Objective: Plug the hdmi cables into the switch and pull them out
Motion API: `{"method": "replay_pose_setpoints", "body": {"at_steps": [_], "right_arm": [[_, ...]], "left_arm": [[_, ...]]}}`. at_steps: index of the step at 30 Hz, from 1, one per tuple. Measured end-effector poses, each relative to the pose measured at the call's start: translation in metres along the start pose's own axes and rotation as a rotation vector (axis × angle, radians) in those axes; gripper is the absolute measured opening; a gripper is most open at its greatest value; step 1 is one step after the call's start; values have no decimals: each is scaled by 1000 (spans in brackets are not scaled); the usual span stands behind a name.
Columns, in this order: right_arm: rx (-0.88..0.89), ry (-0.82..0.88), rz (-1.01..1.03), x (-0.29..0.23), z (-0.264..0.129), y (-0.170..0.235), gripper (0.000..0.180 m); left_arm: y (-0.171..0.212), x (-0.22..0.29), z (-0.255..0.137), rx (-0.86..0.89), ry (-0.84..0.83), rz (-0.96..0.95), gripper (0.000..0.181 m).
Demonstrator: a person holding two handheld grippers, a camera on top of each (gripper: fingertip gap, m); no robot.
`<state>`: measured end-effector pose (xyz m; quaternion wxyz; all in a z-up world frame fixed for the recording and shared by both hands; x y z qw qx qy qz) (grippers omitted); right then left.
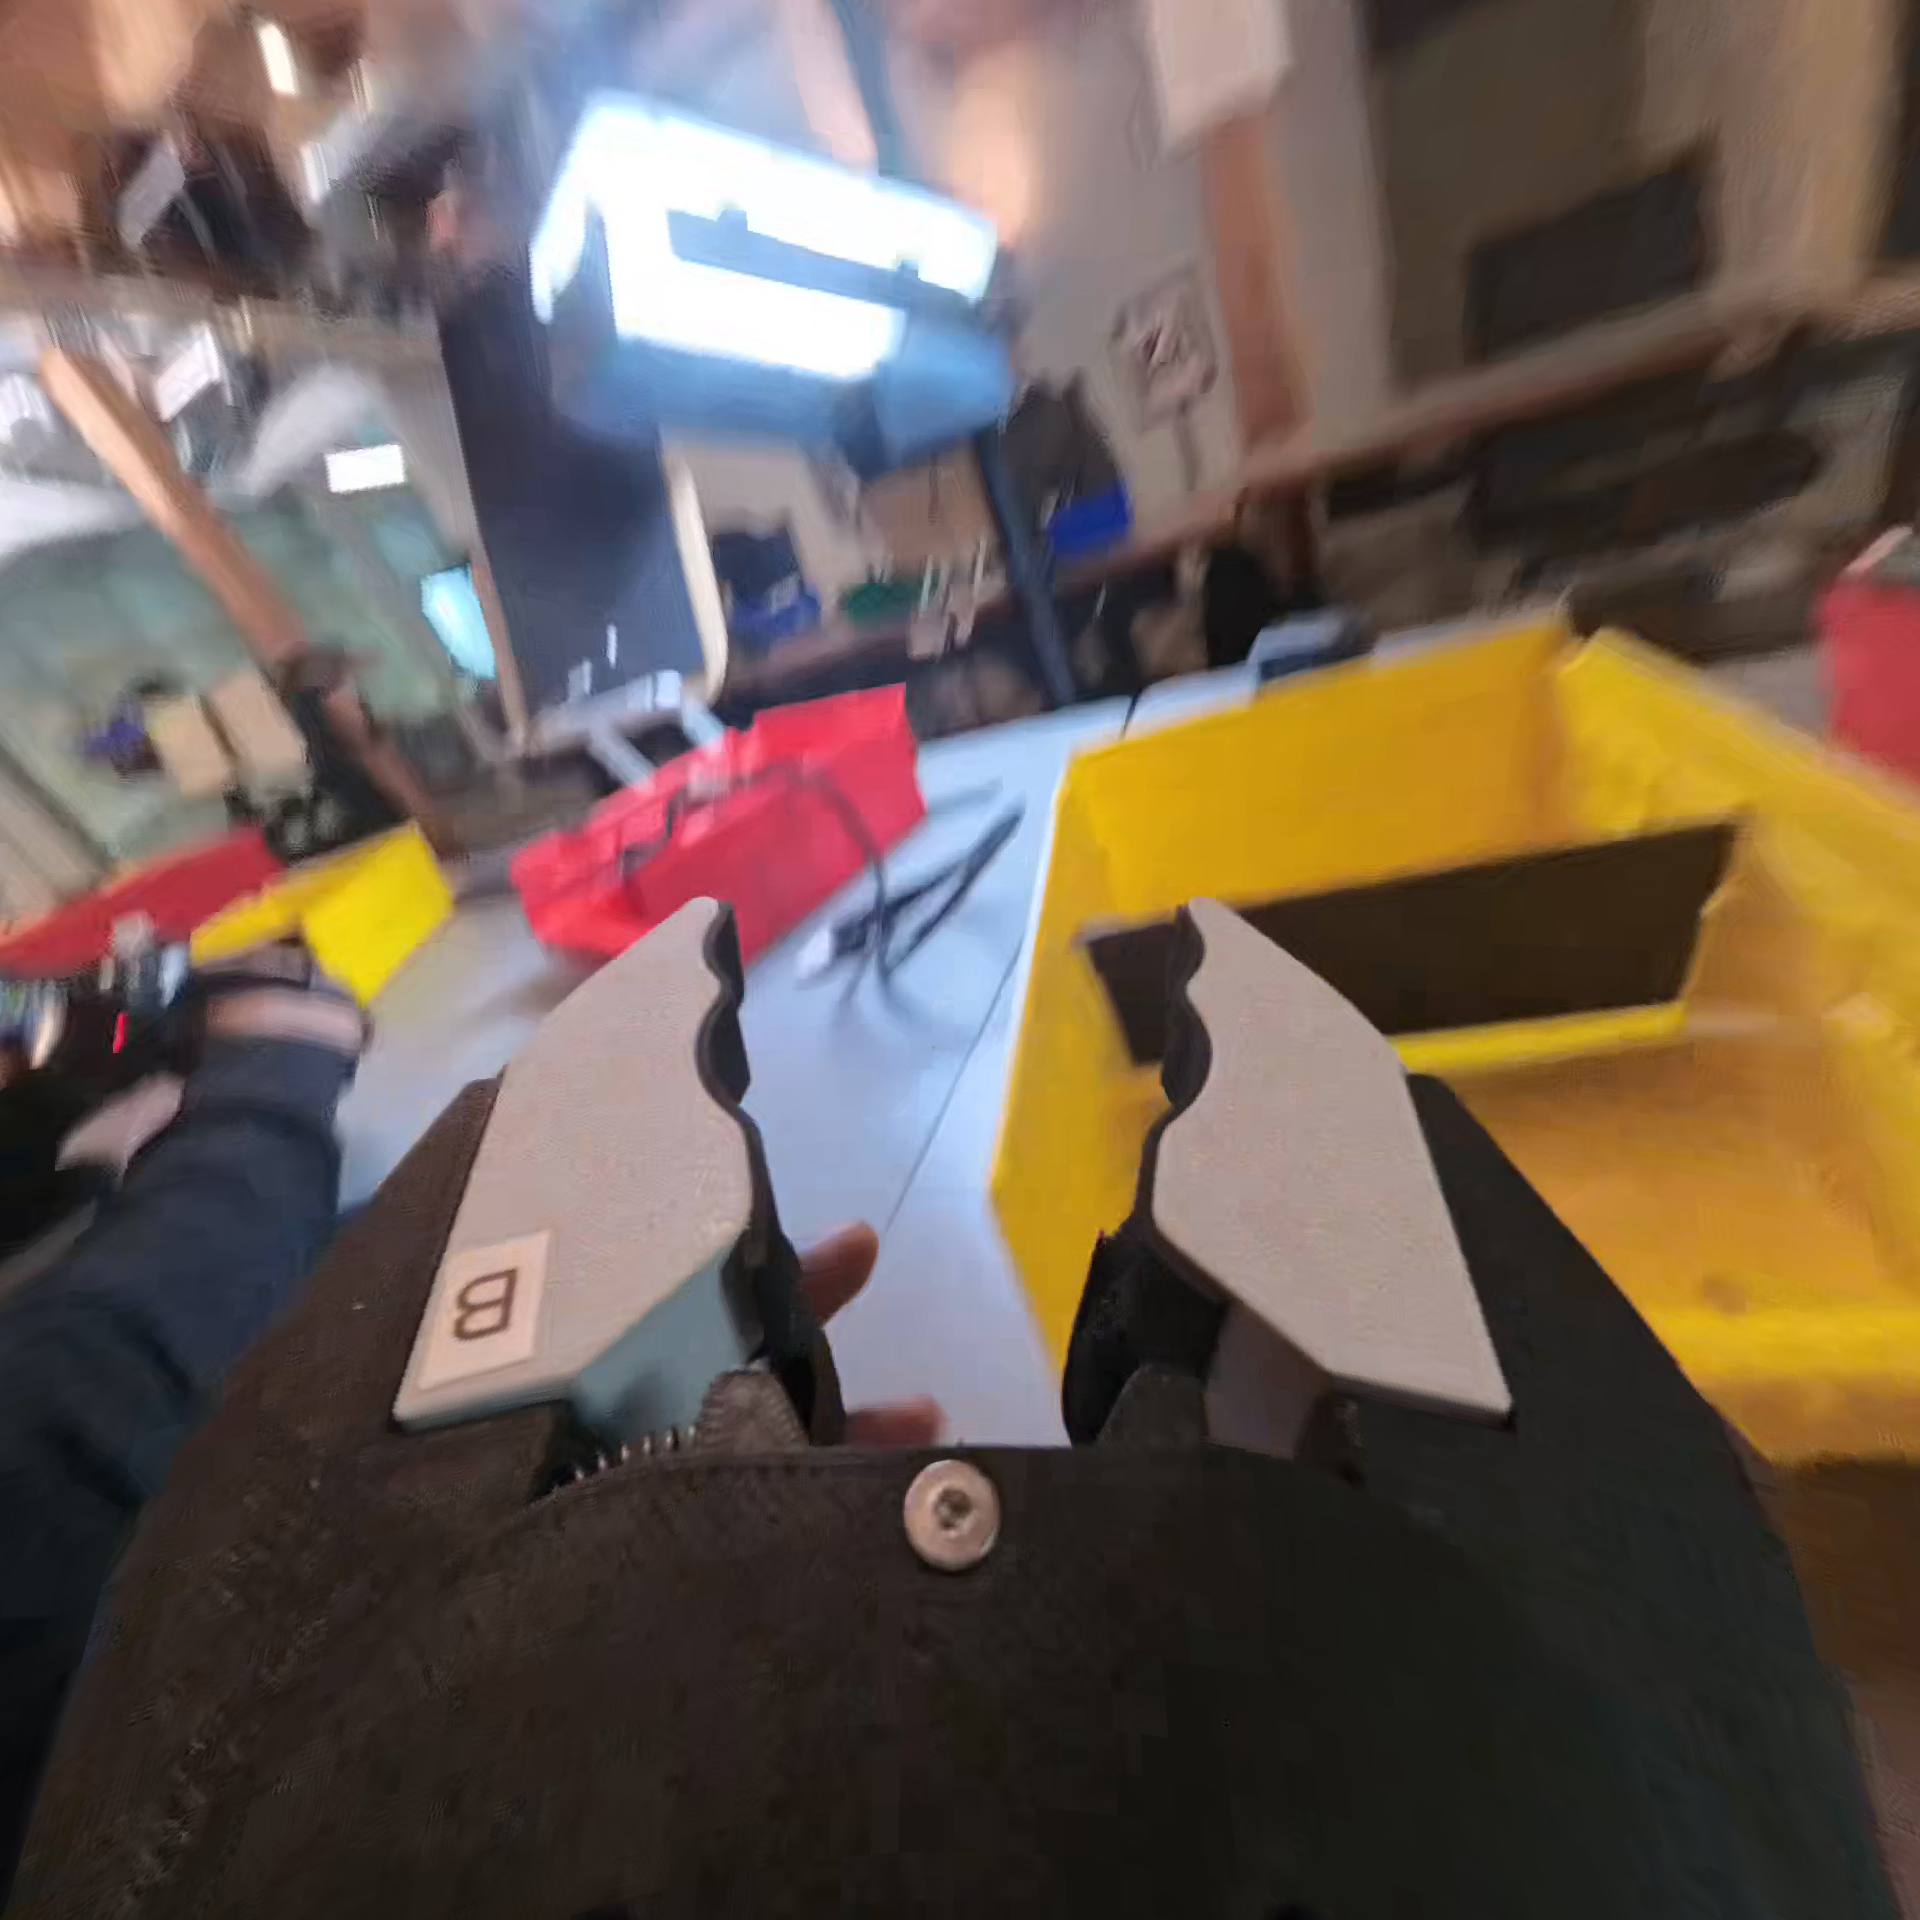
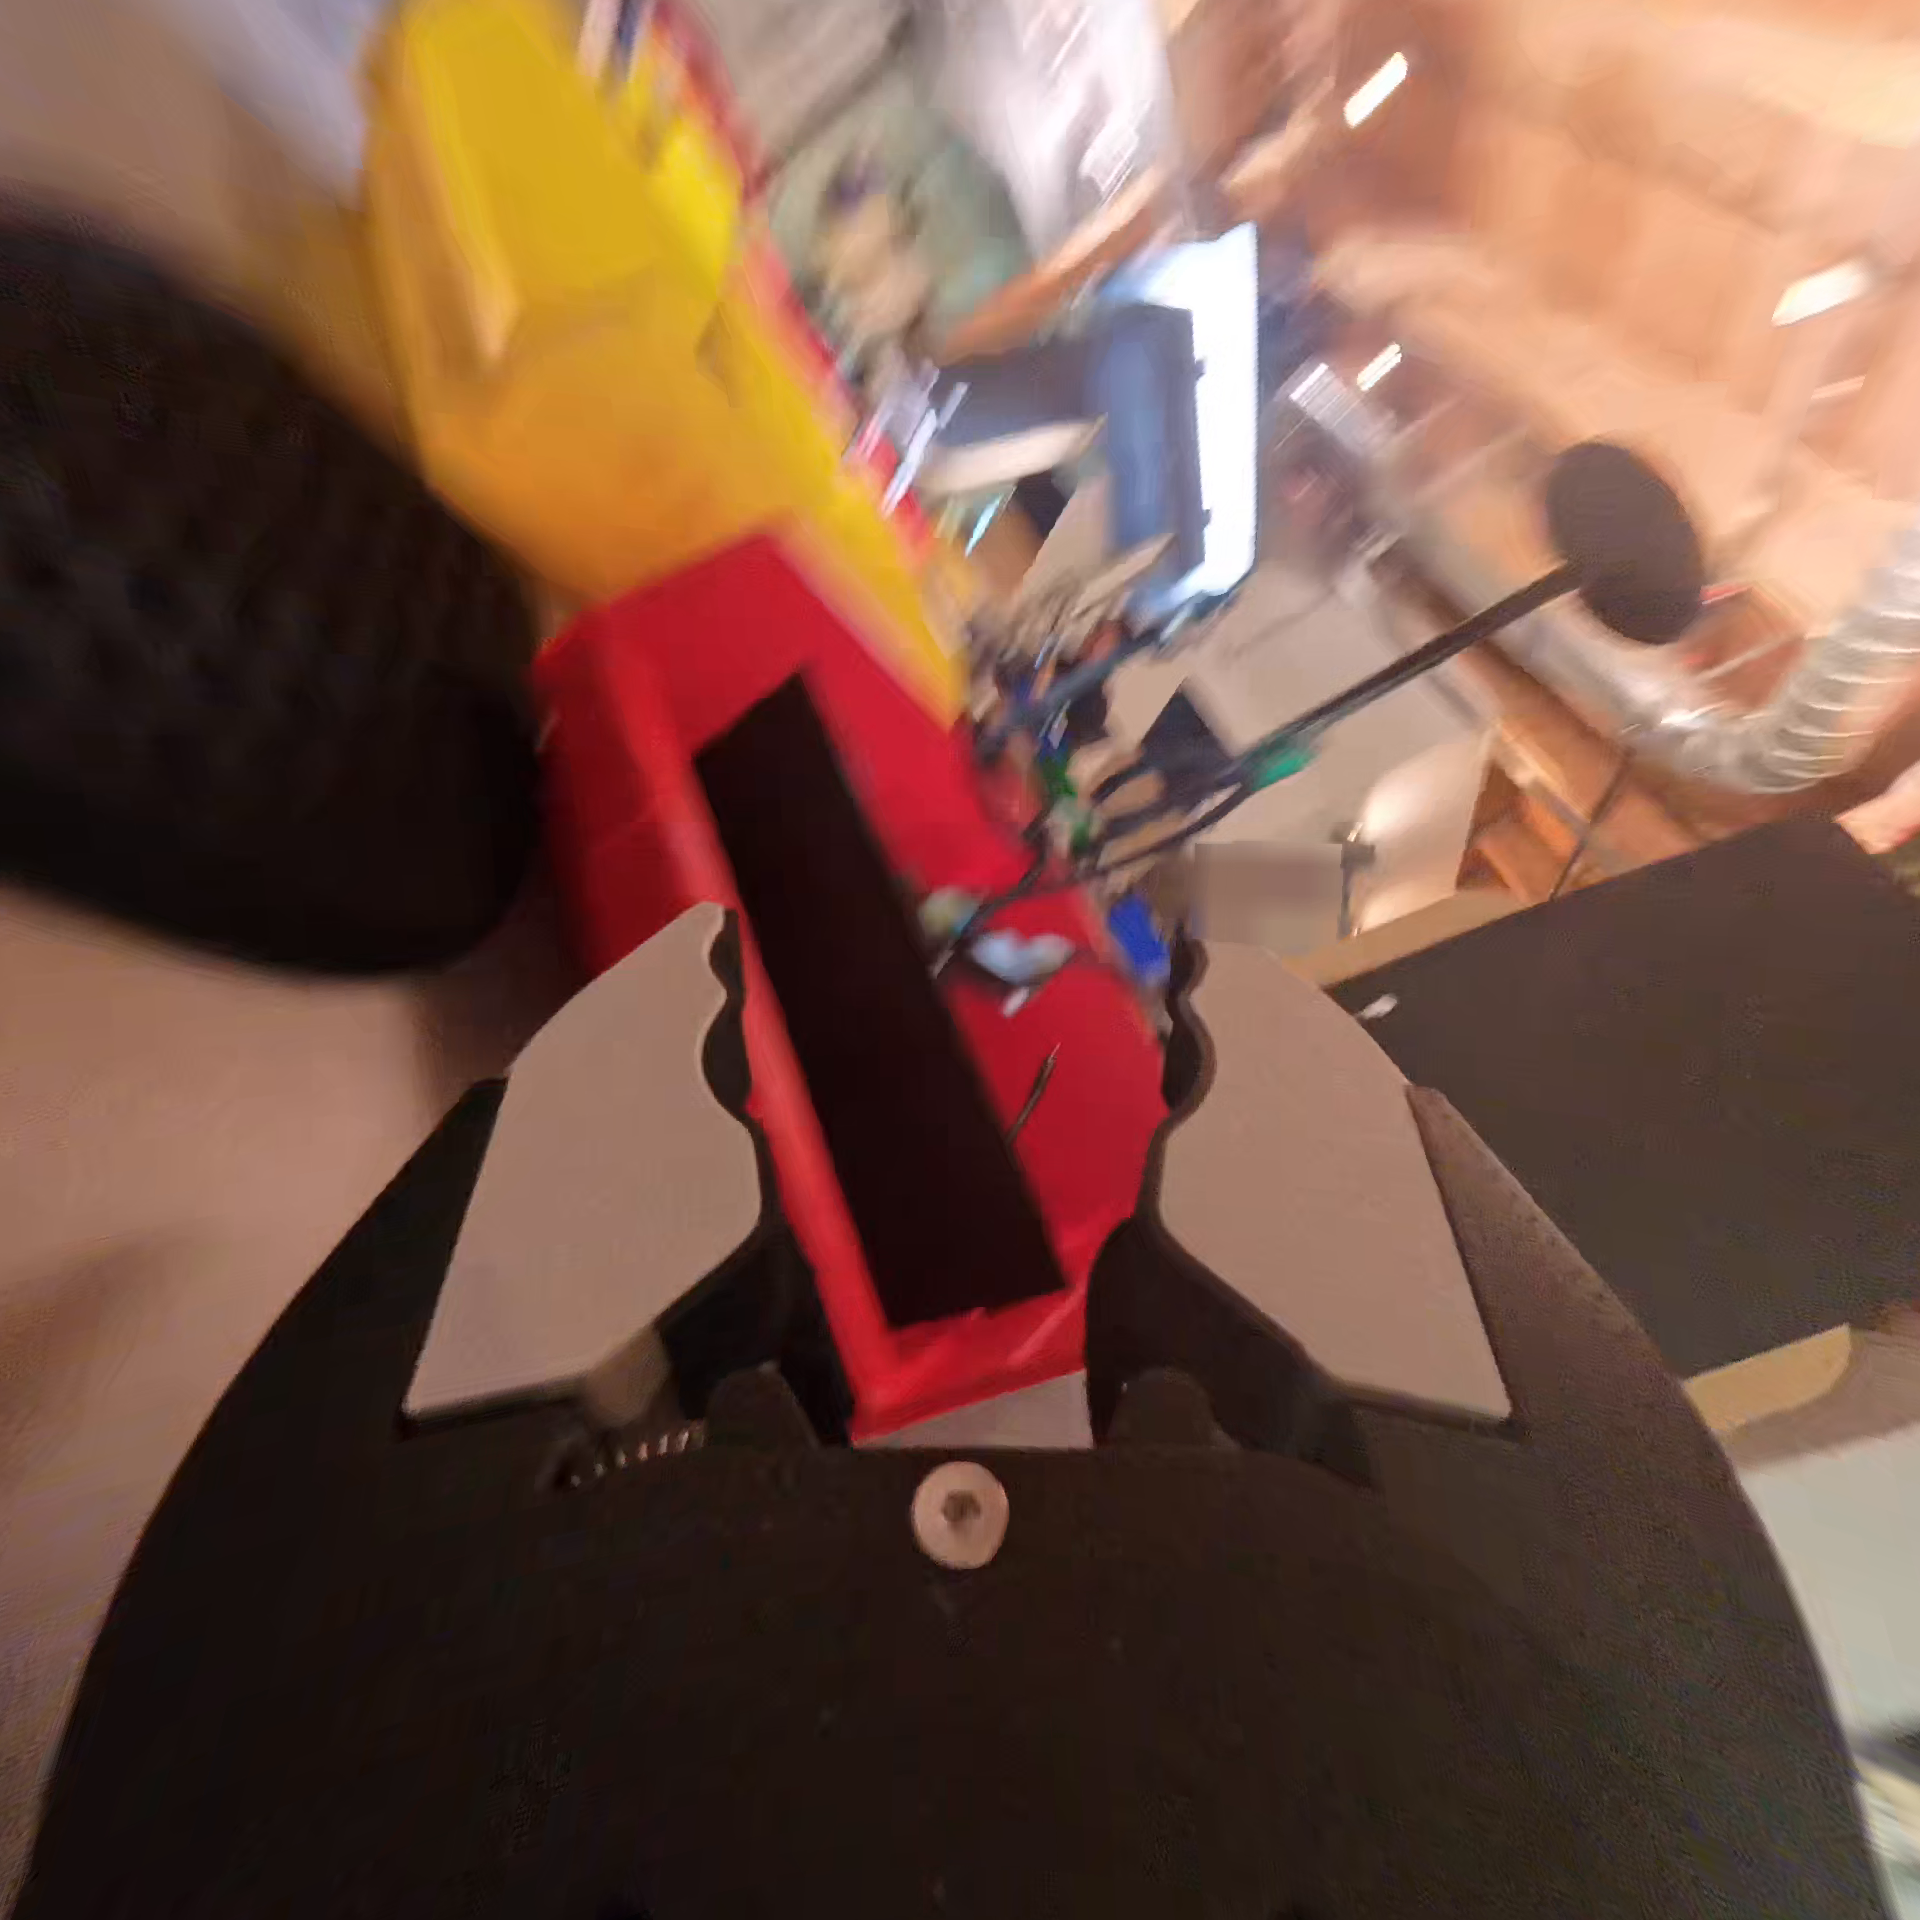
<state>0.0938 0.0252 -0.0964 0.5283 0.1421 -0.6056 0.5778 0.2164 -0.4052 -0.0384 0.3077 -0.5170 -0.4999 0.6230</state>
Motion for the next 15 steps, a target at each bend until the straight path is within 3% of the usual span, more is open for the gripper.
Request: {"method": "replay_pose_setpoints", "body": {"at_steps": [3,5,9,12,14,15], "right_arm": [[-280,-208,-236,-50,11,29,77],[-408,-157,-331,-51,21,44,64],[-584,-110,-121,-47,37,59,47],[-536,-56,-109,-41,43,62,64],[-432,-11,-14,-36,41,51,81],[-345,15,53,-32,40,42,79]], "left_arm": [[54,-10,5,-227,99,-95,80],[68,-7,12,-236,151,-156,80],[69,5,27,-124,208,-243,76],[76,14,36,-132,233,-259,65],[80,21,36,-216,262,-264,25],[78,22,32,-282,275,-290,24]]}}
Point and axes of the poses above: each gripper's, where its closed fingertips meet, z out along the fingers, y out of its underside, x = y × z across the jaws, the point moved 6 cm from there along -z, back along the fingers, and after that the axes turned 10 degrees about y, right-handed, at the moved point
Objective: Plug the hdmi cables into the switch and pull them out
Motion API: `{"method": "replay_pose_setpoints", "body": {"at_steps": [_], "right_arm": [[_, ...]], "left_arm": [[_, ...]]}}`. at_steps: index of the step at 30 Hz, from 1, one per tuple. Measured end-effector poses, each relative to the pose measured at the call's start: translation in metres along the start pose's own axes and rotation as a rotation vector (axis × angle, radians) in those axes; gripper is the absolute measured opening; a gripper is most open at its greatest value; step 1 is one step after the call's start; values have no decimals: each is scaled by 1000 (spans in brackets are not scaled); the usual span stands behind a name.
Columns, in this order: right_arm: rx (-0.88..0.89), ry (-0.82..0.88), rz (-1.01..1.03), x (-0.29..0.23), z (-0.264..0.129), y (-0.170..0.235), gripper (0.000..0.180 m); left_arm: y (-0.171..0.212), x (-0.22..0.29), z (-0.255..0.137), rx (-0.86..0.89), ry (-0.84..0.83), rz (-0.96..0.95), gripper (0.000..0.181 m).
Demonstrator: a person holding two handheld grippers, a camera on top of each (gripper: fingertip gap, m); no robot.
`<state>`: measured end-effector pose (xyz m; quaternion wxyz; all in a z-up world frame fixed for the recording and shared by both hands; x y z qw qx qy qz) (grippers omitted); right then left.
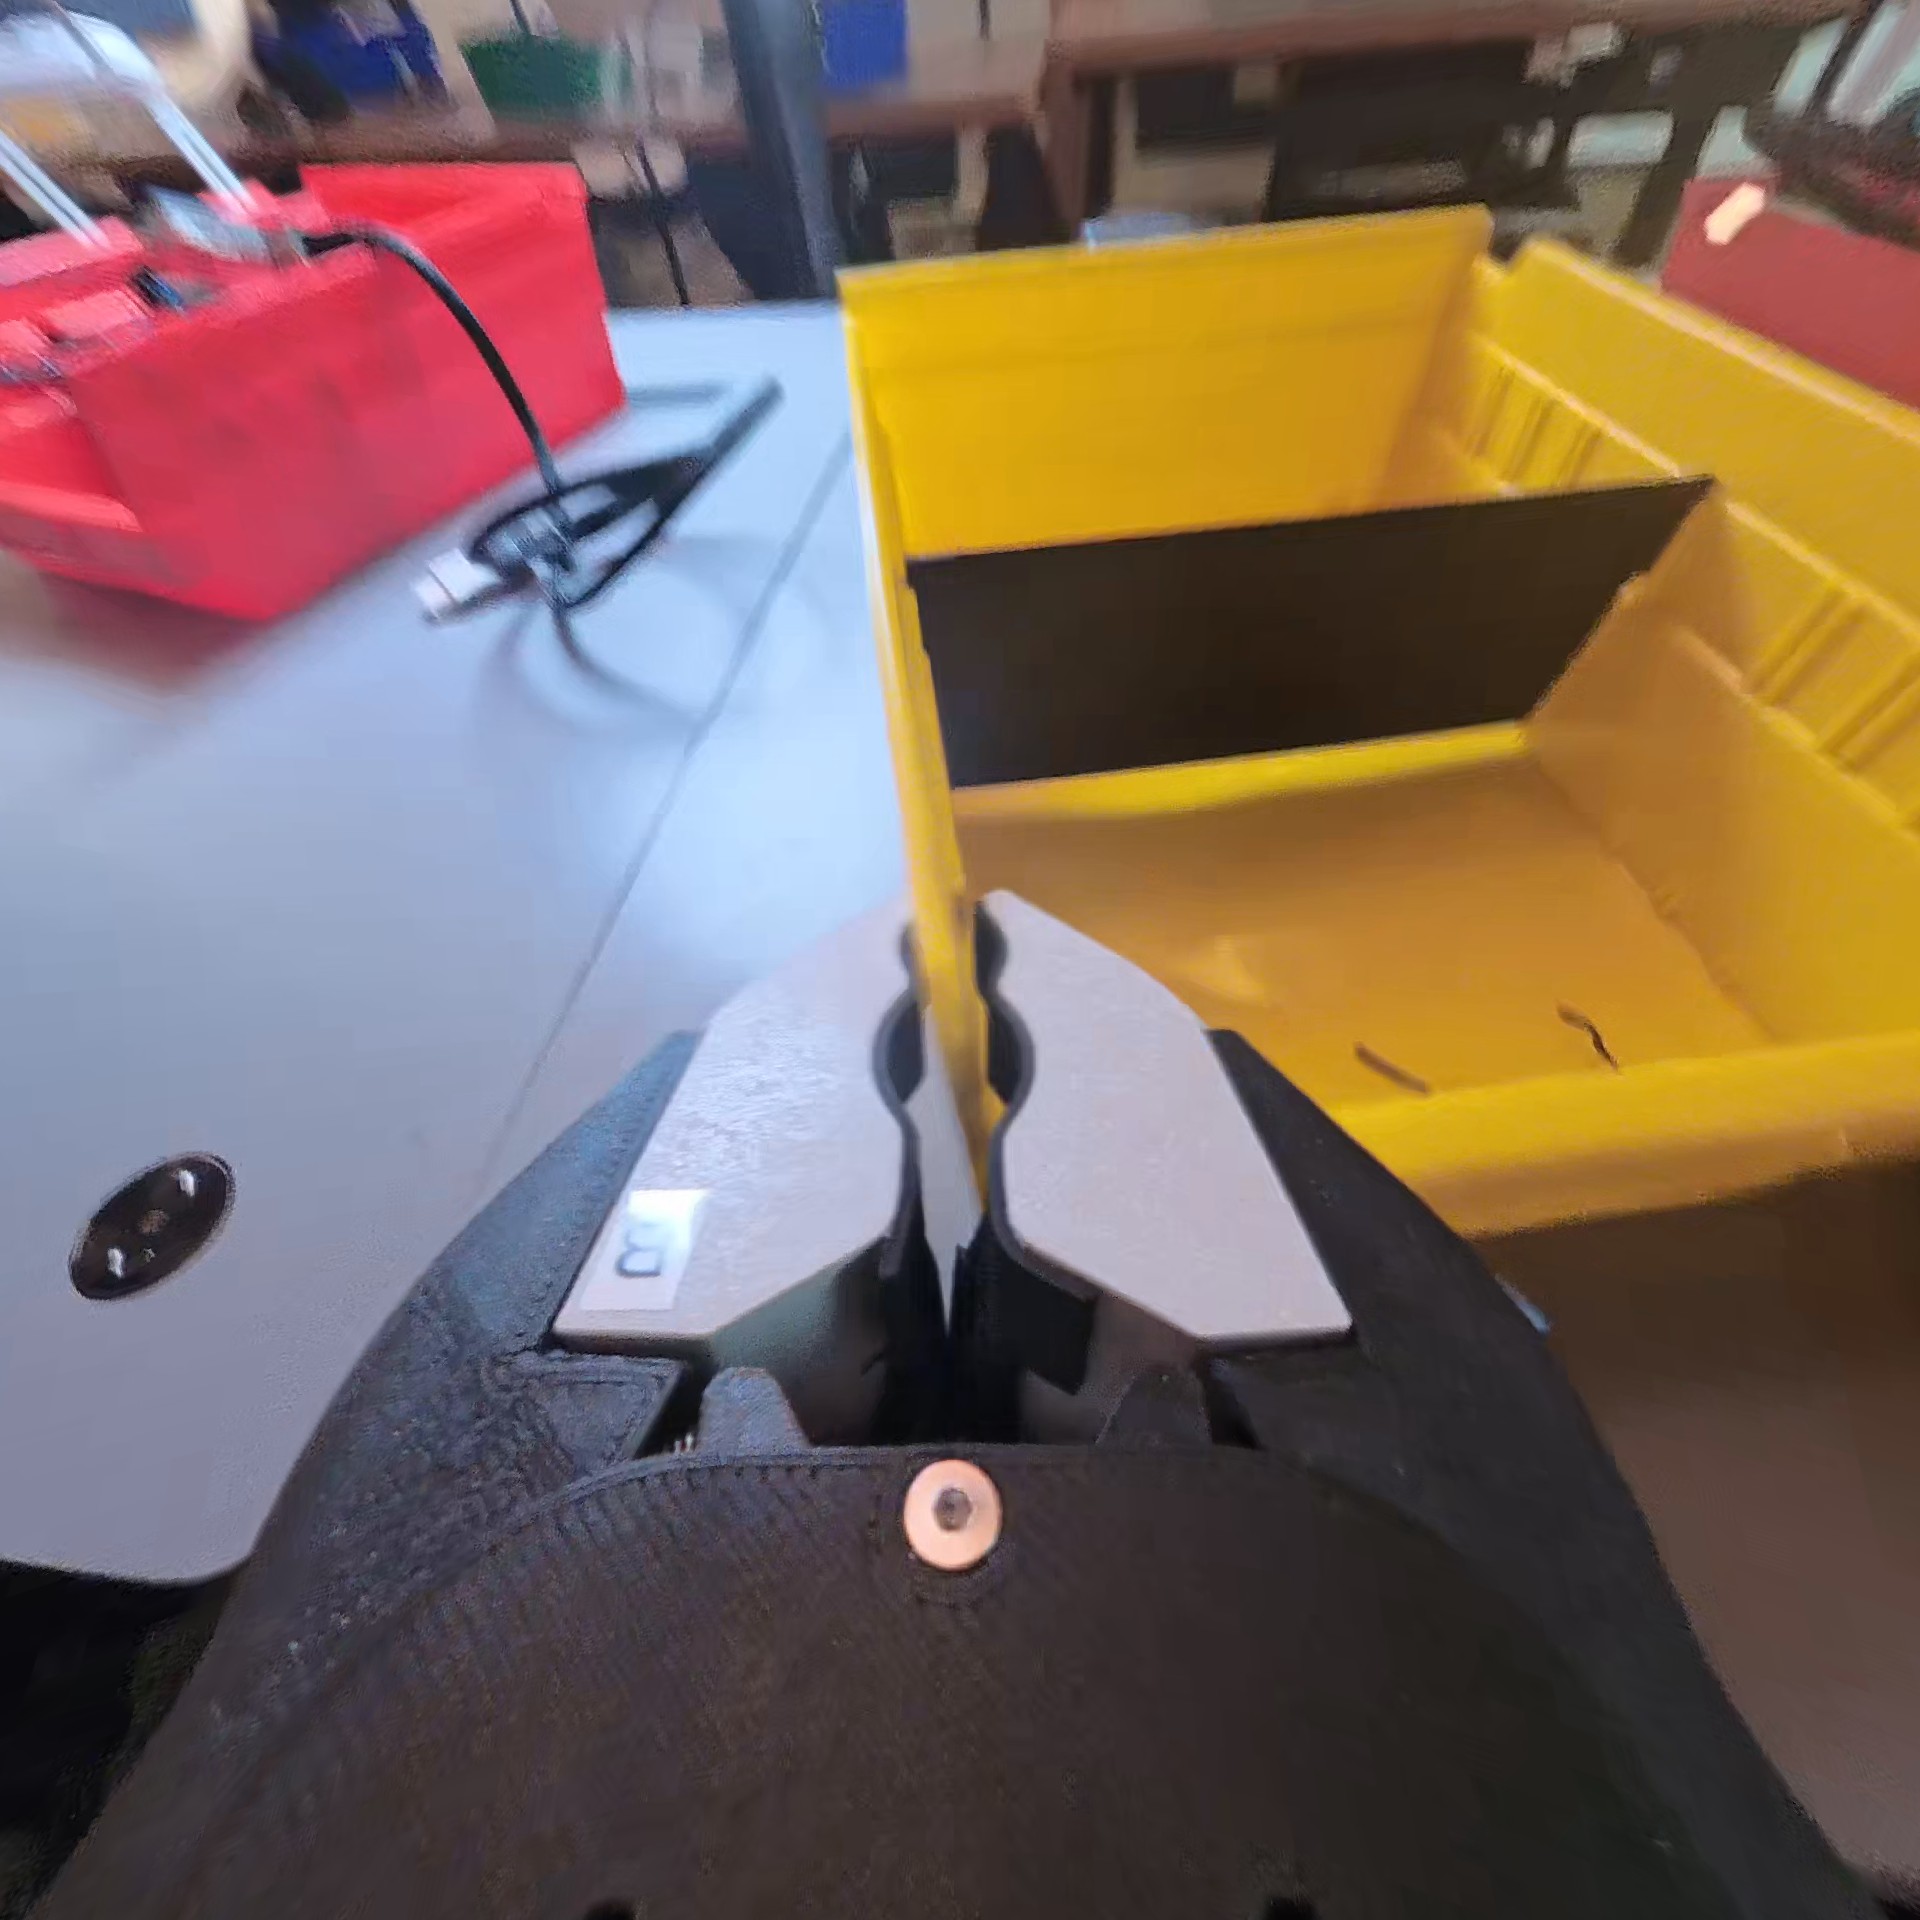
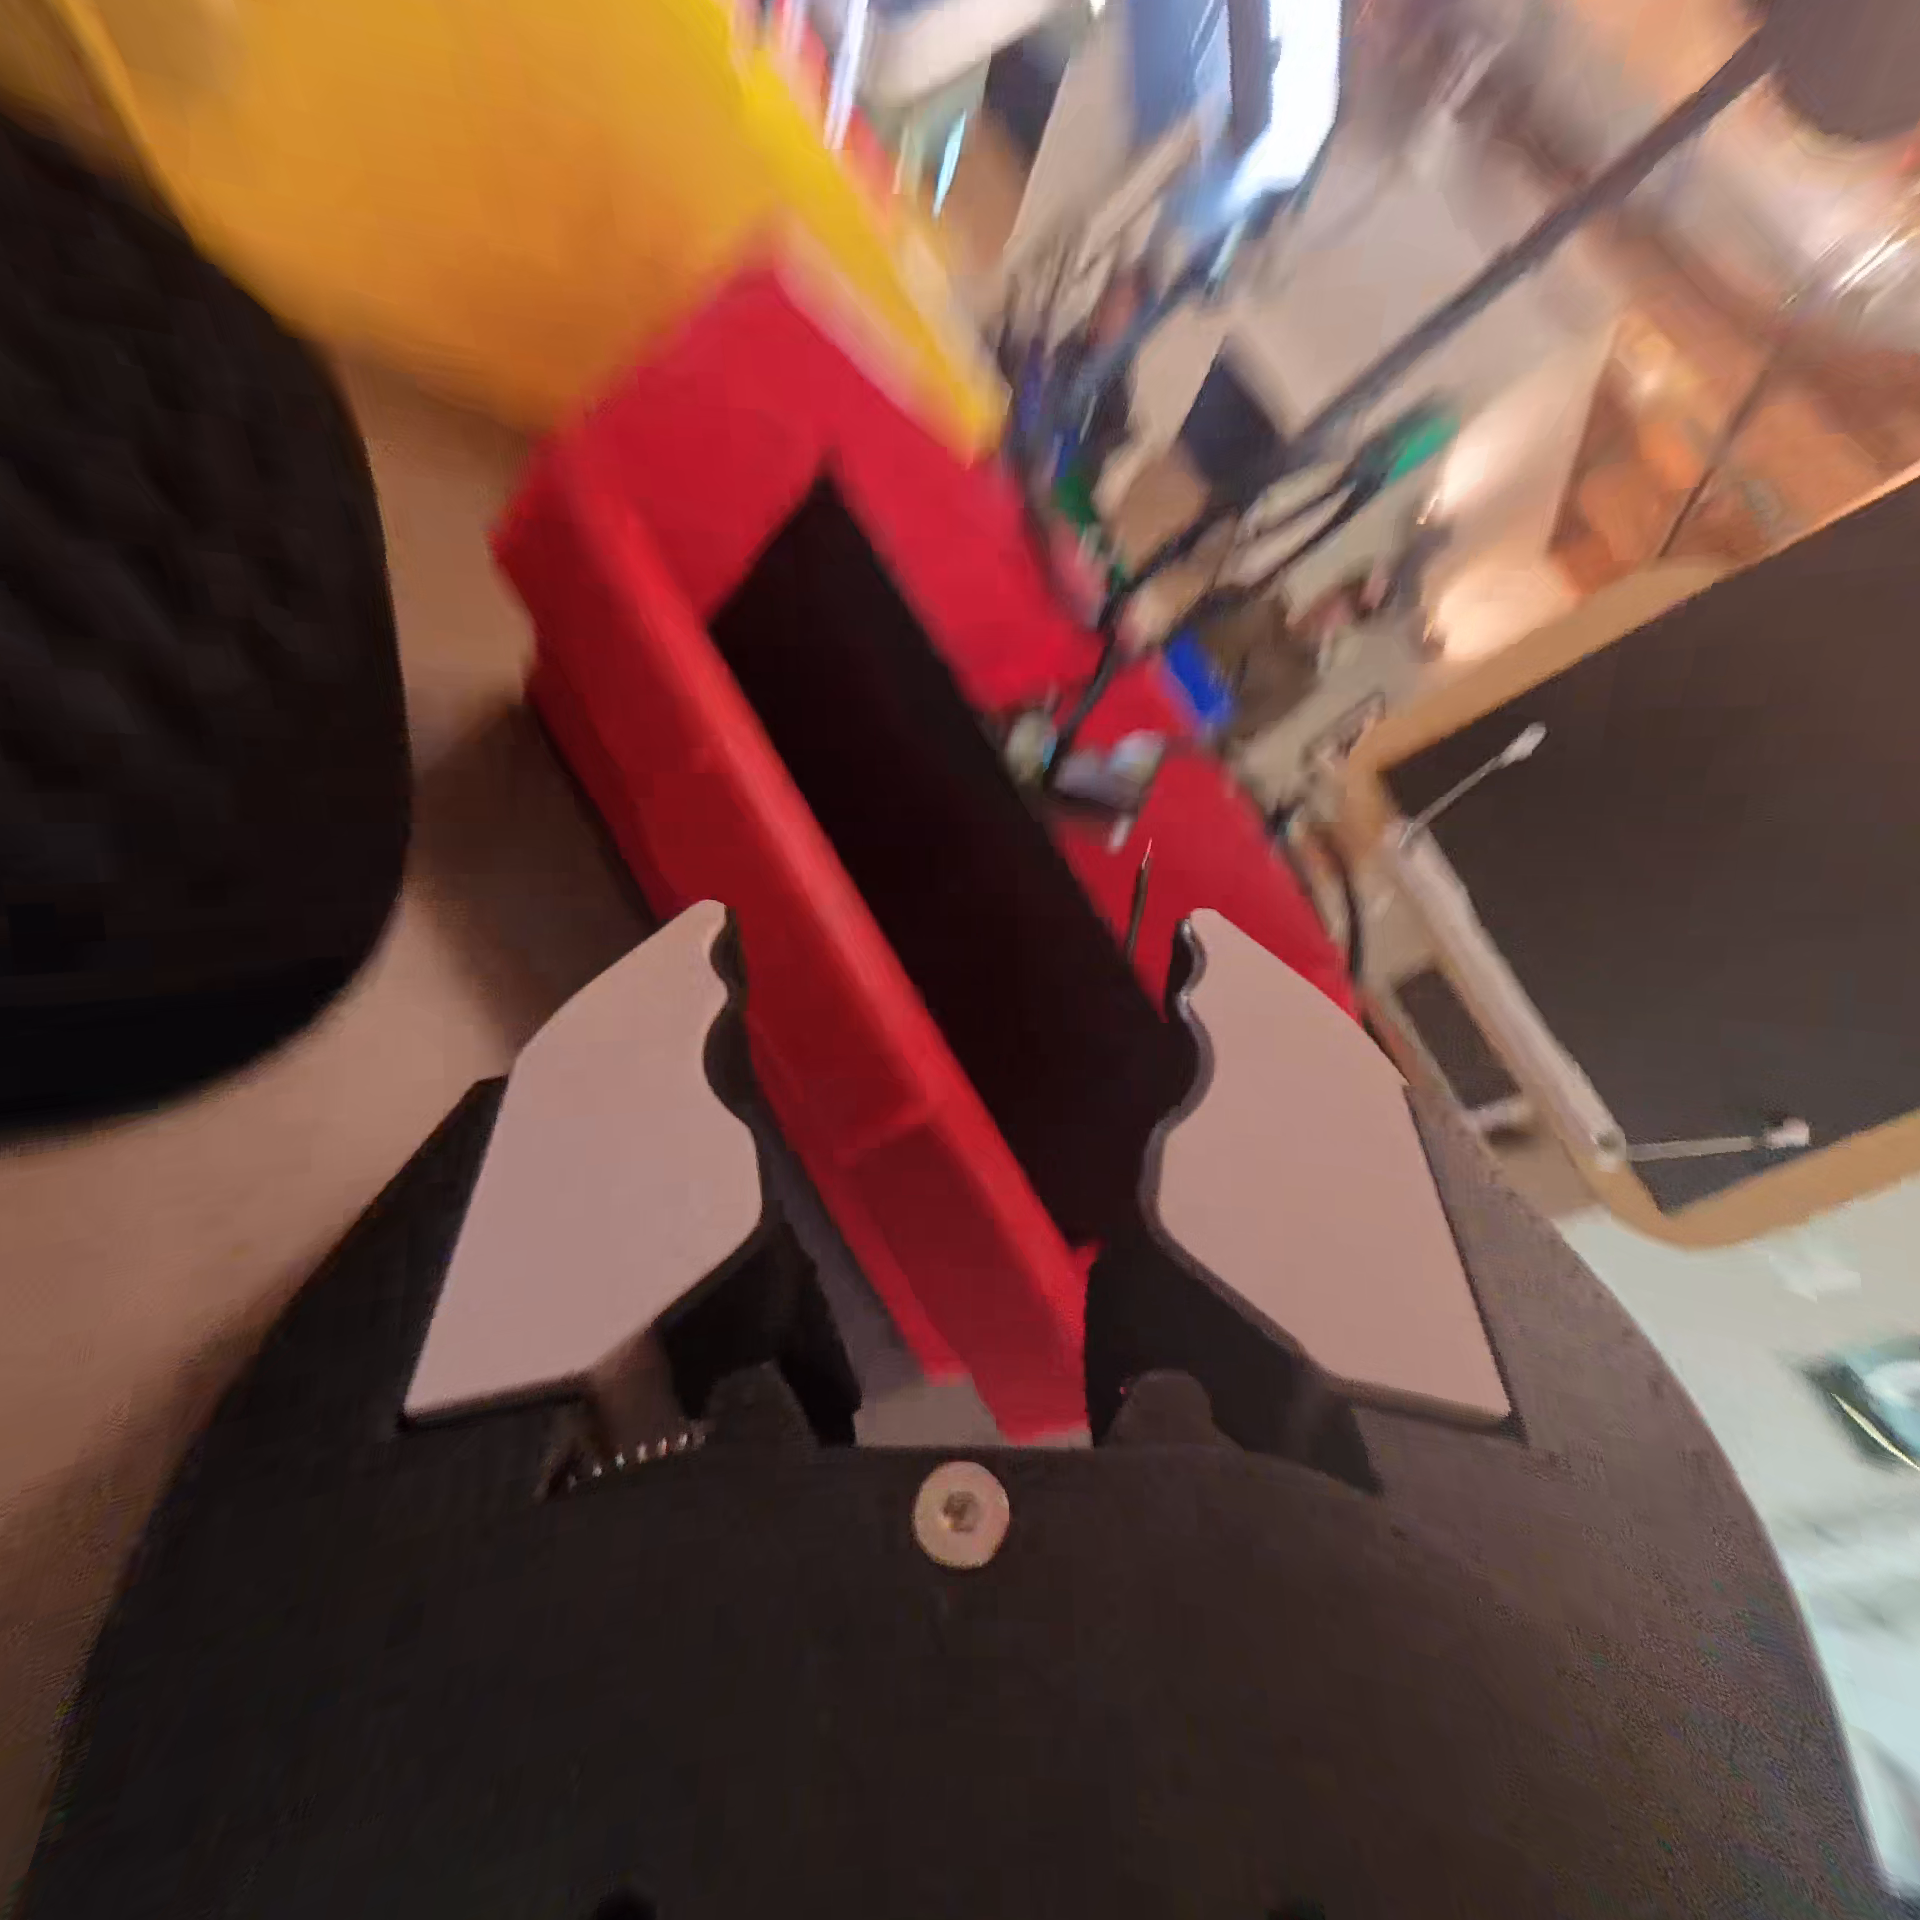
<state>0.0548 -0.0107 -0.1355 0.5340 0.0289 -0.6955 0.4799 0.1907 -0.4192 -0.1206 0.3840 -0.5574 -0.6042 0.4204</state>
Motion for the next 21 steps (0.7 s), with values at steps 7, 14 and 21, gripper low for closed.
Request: {"method": "replay_pose_setpoints", "body": {"at_steps": [7,14,21], "right_arm": [[557,-157,812,16,-33,-87,64],[44,-486,890,-63,23,-109,36],[-47,-519,779,-86,53,-134,60]], "left_arm": [[-3,29,-2,-161,89,116,50],[10,24,-4,-287,22,23,15],[15,37,-23,-380,104,68,21]]}}
Point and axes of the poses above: each gripper's, where its closed fingertips meet, z out along the fingers, y out of its underside, x = y × z across the jaws, the point moved 6 cm from there along -z, back along the fingers, and after that the axes turned 10 degrees about y, right-handed, at the moved point
